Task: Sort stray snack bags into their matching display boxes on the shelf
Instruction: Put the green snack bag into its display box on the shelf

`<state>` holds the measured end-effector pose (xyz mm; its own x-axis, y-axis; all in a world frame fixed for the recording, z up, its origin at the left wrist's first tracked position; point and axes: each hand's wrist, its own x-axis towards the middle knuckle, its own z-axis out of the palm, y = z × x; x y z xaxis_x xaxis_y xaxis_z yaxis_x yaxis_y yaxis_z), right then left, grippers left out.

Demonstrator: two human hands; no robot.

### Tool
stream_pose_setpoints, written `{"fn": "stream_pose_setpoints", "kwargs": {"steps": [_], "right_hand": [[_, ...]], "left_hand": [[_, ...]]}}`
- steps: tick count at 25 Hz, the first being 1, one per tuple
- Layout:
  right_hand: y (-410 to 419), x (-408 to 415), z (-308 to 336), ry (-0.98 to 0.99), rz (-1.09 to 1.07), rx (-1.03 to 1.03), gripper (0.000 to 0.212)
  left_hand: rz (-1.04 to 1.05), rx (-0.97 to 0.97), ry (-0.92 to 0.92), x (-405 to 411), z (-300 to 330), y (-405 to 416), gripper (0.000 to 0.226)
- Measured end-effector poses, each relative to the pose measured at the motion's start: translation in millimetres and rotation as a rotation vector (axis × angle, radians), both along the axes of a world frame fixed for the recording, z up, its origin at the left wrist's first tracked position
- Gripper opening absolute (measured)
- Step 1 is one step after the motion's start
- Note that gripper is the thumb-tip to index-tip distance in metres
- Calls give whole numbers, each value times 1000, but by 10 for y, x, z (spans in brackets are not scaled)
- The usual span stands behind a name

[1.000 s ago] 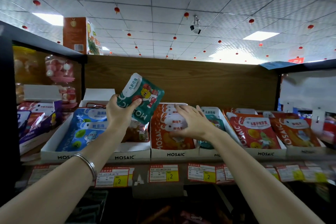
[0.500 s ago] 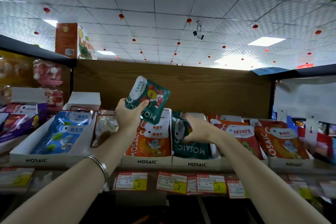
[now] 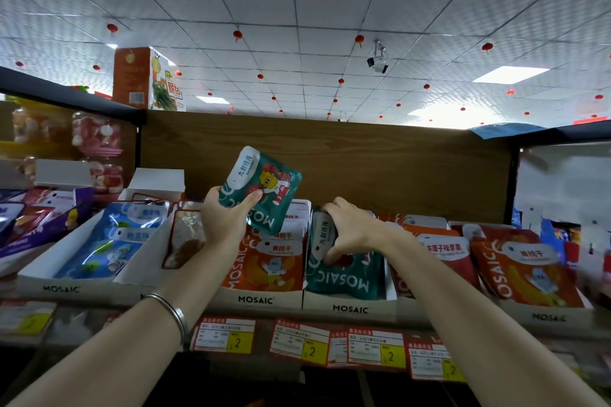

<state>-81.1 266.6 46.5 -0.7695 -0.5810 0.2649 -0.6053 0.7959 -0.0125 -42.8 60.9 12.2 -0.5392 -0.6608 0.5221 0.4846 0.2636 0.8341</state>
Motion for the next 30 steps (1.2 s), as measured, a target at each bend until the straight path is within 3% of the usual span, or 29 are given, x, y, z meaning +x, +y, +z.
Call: {"fn": "stream_pose_setpoints", "kwargs": {"steps": [5, 9, 12, 18, 20, 22, 25, 28, 30], "right_hand": [[33, 116, 28, 128, -87, -140, 60], [64, 250, 0, 405, -212, -630, 61], [-14, 275, -115, 344, -163, -858, 67], [57, 248, -294, 155, -76, -701, 41], [141, 280, -273, 99, -55, -546, 48], [241, 286, -244, 72, -113, -270, 68], [294, 263, -263, 175, -202, -28, 80], [227, 227, -331, 331, -218, 14, 70], [193, 207, -339, 313, -234, -9, 73]], "left_hand": [[-9, 1, 5, 9, -2, -1, 47], [-35, 17, 19, 25, 8, 5, 47], [-55, 27, 28, 41, 6, 13, 47], [-80, 27, 25, 55, 8, 30, 45], [-91, 23, 22, 55, 10, 35, 45], [-93, 16, 28, 55, 7, 41, 44], [-93, -13, 30, 60, 5, 46, 44], [-95, -20, 34, 56, -4, 51, 45], [-97, -16, 39, 52, -10, 47, 45]]}}
